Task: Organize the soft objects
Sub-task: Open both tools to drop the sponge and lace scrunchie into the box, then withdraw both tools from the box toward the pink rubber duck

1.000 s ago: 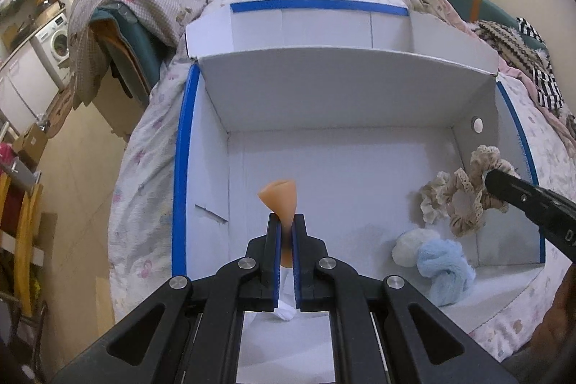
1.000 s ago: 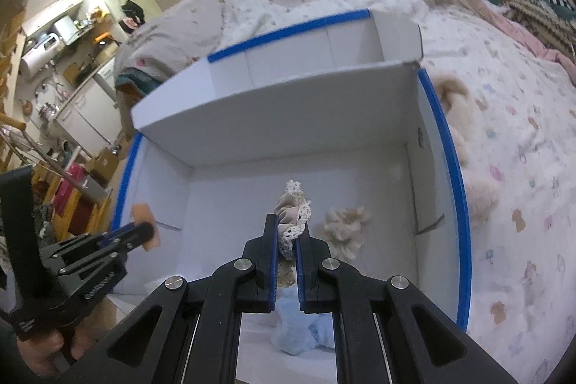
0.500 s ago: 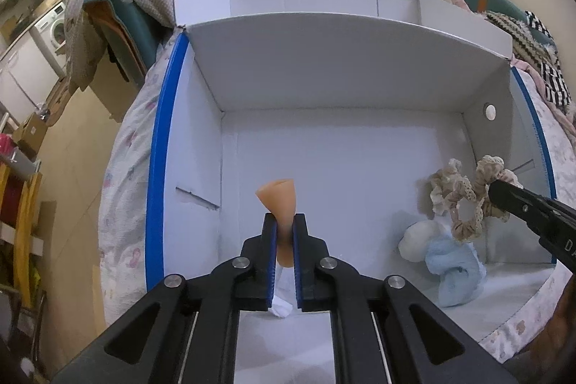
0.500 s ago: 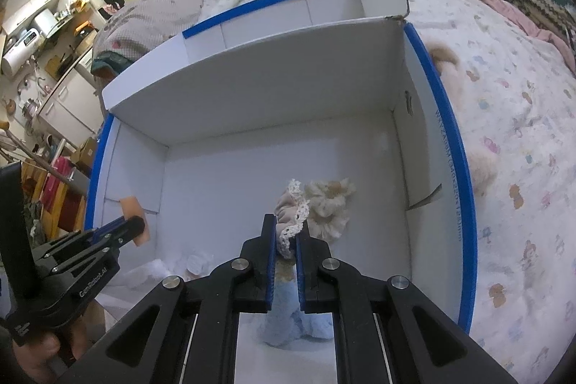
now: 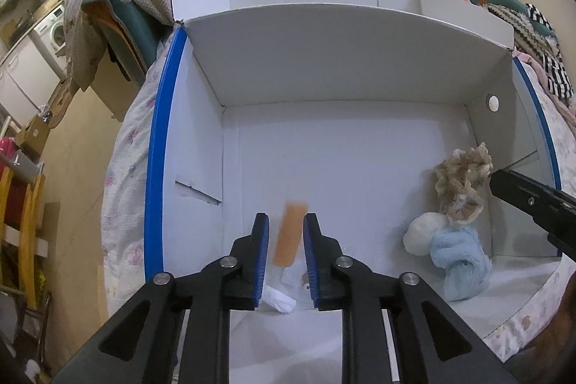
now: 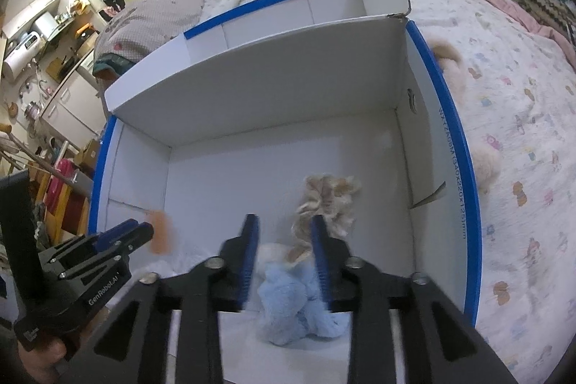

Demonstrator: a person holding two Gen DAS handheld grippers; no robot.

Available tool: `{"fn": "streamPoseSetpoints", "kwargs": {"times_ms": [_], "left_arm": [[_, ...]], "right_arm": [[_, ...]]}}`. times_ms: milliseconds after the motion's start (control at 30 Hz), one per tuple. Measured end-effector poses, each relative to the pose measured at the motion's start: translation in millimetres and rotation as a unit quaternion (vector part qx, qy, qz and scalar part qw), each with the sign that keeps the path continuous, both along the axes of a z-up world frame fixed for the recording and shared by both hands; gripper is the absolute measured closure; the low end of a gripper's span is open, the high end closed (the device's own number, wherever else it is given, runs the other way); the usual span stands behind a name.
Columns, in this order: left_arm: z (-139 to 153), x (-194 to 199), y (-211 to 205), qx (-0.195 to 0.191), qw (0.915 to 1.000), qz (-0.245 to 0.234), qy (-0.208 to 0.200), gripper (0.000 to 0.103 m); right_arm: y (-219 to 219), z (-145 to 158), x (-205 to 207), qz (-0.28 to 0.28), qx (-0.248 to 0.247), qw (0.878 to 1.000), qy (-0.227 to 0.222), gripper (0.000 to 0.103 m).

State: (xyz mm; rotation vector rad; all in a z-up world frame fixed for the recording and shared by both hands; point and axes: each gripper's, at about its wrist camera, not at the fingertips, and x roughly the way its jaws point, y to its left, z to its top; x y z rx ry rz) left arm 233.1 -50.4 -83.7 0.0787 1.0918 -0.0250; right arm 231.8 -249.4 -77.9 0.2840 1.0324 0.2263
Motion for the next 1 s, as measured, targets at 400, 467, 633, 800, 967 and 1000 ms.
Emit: {"fn": "streamPoseSetpoints", "kwargs": {"times_ms": [400,467,633,800,967,1000], "left_arm": [[7.8,-2.4,-3.4,0.011,0.9998,-0.001,-0.017,0.043],[7.1,-2.7,-3.3,0.009,0.9999,-0.001,-0.013,0.043],[7.6,-3.5,-4.7,0.012,0.9998,-0.001,-0.015,0.043],[10.0,-5.0,-2.2,0.011,0.9997,0.001,-0.021,0.043],[14.6,-10.3,-0.6,0.014,0.9993,-0.004,-0.034,0.043],[15.8,-11.2,-0.1,0.015,0.9992,-0.005,-0.037,0.043]], "right_arm": [[1.0,10.8,-2.3,0.002,0.015,0.999,-0.036,0.0],[2.3,12.5,-3.1,0.003,0.015,0.999,-0.044,0.0],[6.5,12.5,-3.5,0.009,0.002,0.999,-0.05,0.0],[6.8,13.5,-4.6,0.011,-0.004,0.999,-0.053,0.0],[6.8,15.3,-8.5,0.007,0.001,0.998,-0.055,0.0],[7.0,16.5,-9.6,0.007,0.001,0.998,-0.056,0.0]]}}
